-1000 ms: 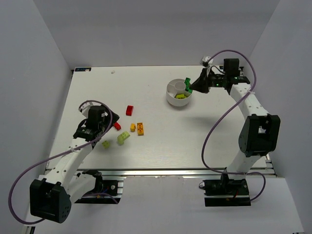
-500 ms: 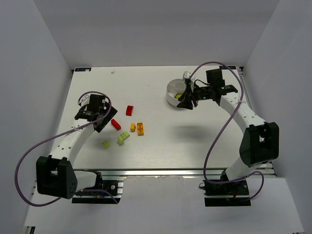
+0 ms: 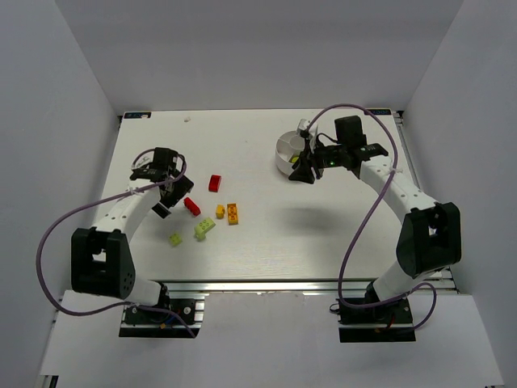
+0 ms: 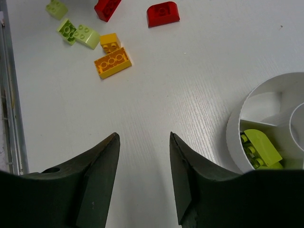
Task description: Sort the legos into containers by color
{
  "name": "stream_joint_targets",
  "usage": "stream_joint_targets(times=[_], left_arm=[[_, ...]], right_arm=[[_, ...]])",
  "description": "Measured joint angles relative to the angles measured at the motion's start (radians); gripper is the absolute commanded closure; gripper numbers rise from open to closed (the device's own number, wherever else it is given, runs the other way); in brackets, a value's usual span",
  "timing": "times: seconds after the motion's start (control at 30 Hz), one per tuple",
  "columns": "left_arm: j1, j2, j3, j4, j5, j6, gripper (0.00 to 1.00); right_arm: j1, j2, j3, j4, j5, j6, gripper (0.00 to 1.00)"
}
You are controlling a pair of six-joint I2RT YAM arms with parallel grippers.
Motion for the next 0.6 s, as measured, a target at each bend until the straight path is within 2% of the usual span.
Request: stream_joint_targets(times=[0.6], left_arm=[[0.030,0.324,0.174,0.009,0.006,0.074,0.22]], right_arm=[[0.001,-0.002,-0.034,0.017,0.021,0.012,0.47]])
